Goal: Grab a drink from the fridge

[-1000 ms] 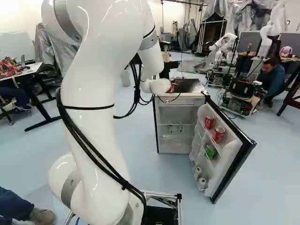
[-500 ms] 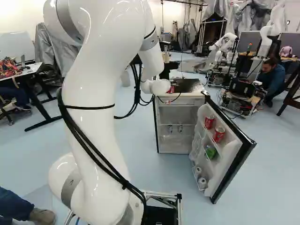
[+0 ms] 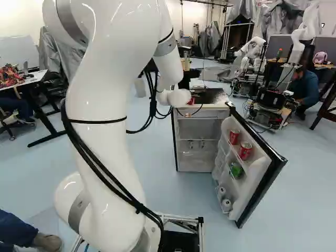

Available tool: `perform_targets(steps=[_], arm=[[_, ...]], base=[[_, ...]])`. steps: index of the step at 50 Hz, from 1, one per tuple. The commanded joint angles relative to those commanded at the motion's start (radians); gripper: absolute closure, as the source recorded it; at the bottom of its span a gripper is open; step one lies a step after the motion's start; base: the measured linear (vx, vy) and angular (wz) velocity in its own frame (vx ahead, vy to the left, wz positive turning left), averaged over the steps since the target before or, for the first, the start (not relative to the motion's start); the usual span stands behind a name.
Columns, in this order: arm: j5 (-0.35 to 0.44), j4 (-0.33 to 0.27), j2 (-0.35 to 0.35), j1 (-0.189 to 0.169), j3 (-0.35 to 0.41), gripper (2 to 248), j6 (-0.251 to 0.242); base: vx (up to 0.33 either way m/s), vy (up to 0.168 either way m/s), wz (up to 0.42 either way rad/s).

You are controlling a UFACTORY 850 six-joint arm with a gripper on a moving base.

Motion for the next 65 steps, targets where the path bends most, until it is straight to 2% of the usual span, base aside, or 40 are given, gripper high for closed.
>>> perform_targets(steps=[20, 48, 65], arm=[[-0.011, 0.003, 0.102, -0.032, 0.097, 3, 0.0], [-0.259, 0.082, 0.223, -0.116, 0.167, 3, 0.0], [-0.292, 0.101, 0.266, -0.174, 0.172, 3, 0.0]], base=[[0.0, 0.0, 0.0], [0.0, 0.0, 0.0], [0.0, 0.0, 0.0]])
